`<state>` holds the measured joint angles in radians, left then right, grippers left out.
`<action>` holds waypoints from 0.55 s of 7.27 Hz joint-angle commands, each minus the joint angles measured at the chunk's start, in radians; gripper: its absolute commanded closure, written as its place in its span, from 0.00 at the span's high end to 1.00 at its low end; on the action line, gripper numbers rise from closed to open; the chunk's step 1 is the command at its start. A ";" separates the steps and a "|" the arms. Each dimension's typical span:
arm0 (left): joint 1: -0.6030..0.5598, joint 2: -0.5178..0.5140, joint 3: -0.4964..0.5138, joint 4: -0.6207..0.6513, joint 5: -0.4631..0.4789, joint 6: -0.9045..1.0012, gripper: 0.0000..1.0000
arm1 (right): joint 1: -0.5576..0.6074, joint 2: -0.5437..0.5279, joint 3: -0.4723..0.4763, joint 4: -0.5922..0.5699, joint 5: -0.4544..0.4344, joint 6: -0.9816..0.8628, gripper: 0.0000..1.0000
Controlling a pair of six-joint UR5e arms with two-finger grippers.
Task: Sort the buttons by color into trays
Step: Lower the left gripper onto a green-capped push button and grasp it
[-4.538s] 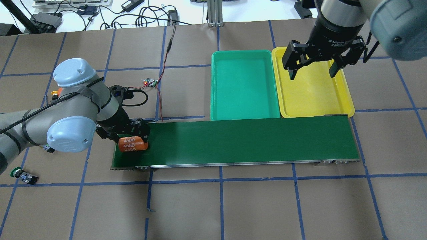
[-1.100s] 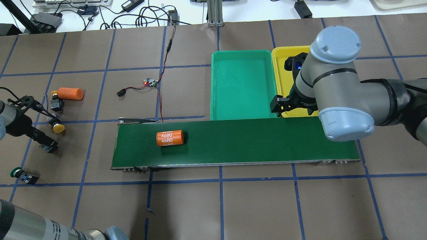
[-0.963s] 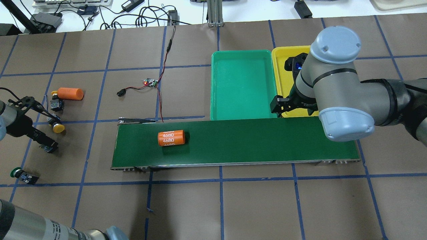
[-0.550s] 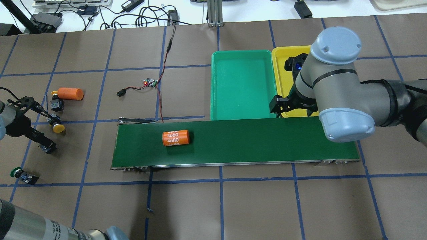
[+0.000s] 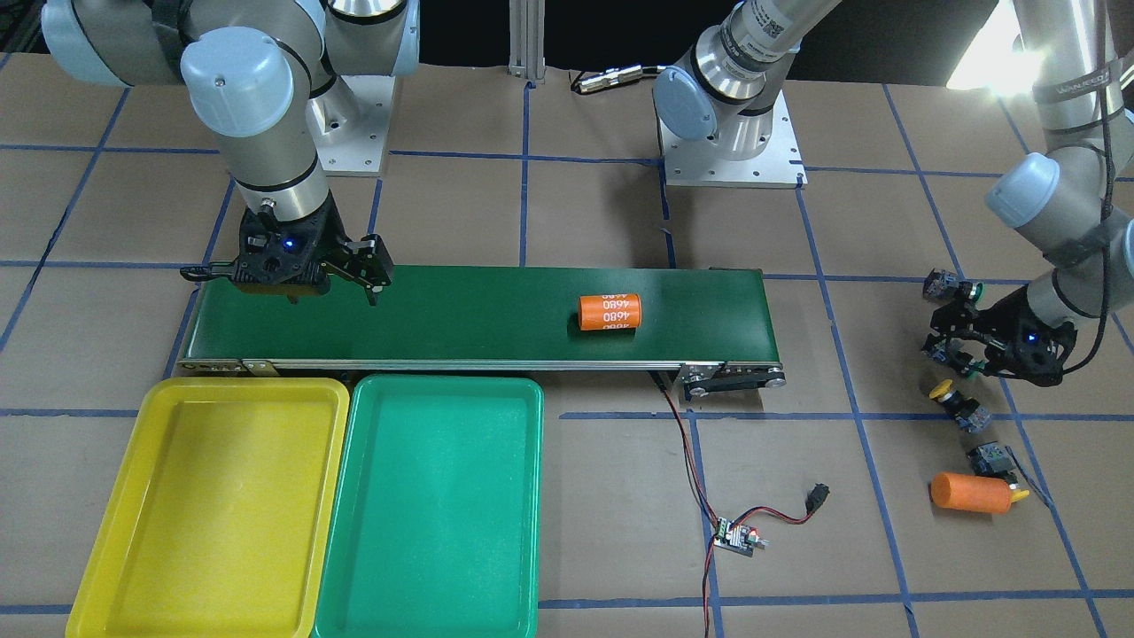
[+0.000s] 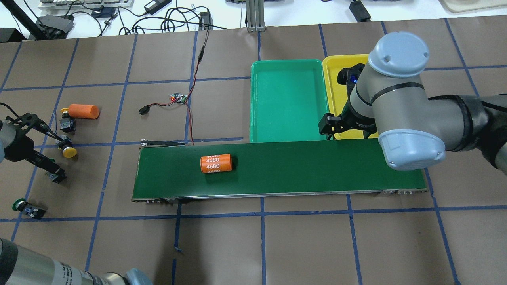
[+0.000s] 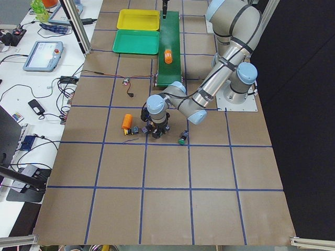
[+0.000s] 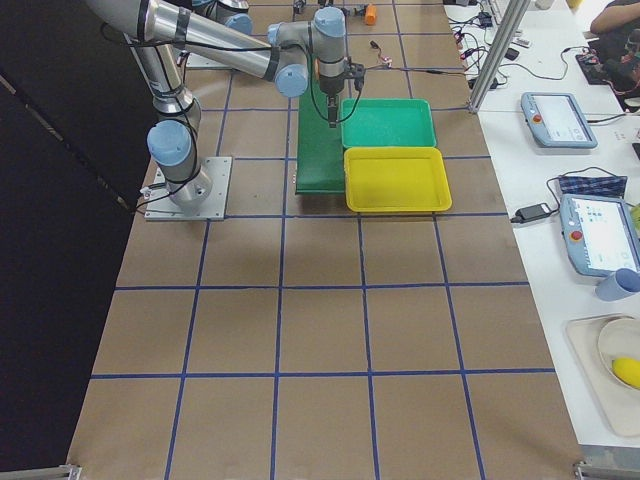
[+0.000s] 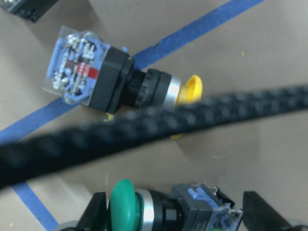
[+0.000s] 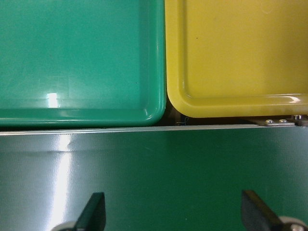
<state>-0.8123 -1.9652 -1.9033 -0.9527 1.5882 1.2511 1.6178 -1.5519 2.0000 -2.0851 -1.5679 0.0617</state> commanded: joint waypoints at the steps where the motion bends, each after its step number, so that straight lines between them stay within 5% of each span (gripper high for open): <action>1: -0.001 0.005 -0.002 0.005 -0.002 0.005 1.00 | 0.001 0.003 0.000 0.000 0.022 0.003 1.00; 4: -0.001 -0.009 -0.016 0.008 -0.004 0.039 1.00 | 0.031 -0.004 -0.004 -0.003 0.048 0.001 1.00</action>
<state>-0.8130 -1.9642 -1.9158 -0.9489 1.5859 1.2688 1.6305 -1.5552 1.9964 -2.0850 -1.5336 0.0640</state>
